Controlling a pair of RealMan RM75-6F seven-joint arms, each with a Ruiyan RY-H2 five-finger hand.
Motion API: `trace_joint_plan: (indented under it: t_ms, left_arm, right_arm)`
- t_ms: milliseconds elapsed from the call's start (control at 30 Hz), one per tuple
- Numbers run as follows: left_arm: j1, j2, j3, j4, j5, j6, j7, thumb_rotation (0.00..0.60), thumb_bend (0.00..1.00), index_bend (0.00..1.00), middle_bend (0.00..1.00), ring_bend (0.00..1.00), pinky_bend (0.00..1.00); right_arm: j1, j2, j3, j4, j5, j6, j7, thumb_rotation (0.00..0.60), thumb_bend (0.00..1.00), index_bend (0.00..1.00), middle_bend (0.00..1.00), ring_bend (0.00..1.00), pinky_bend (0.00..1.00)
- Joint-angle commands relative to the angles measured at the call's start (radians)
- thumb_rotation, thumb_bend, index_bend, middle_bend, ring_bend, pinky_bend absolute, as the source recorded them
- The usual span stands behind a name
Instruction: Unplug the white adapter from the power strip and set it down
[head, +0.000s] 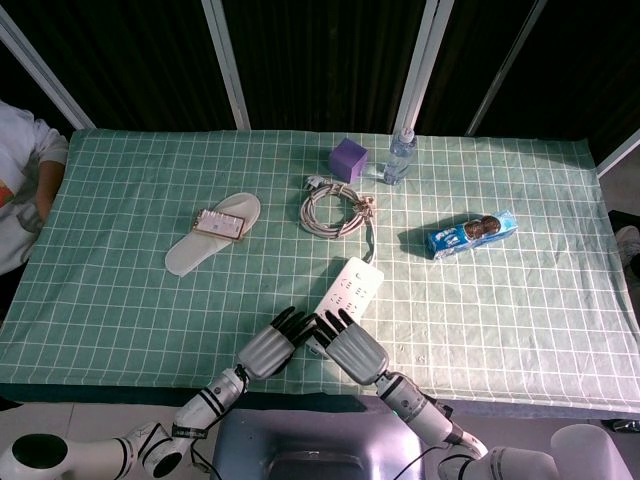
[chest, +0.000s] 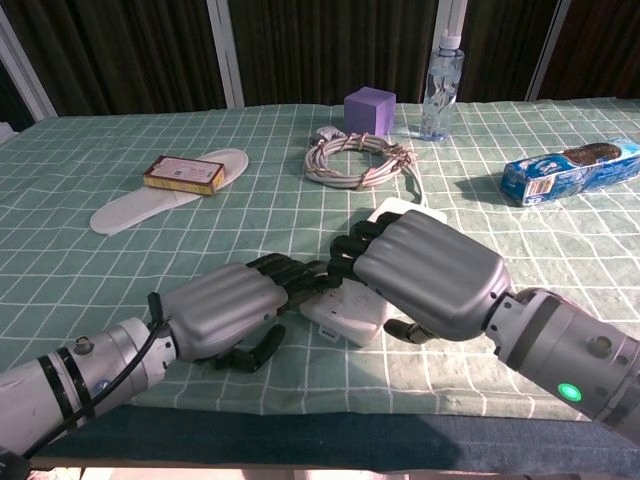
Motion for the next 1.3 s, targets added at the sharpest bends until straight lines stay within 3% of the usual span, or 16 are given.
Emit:
trace_joint_plan:
  t_ms: [33,933,1300]
  left_arm:
    - [0.000,0.000,0.000,0.000,0.000,0.001,0.001,0.600,0.73,0.00,0.02,0.00,0.02]
    - [0.000,-0.009,0.007,0.008,0.001,0.000,0.006,0.600,0.73,0.00,0.02,0.00,0.02]
    - [0.002,-0.018,0.013,0.018,0.004,-0.001,0.017,0.600,0.73,0.00,0.02,0.00,0.02]
  right_arm:
    - [0.001,-0.002,-0.001,0.004,0.003,0.001,0.001,0.600,0.38,0.49,0.35,0.29,0.45]
    - [0.011,-0.013,-0.025,0.006,-0.002,0.042,0.077,0.600,0.43,0.79,0.58,0.57,0.69]
    - [0.001,0.003,-0.019,-0.042,0.026,0.044,0.102,0.600,0.43,0.82,0.60,0.59,0.71]
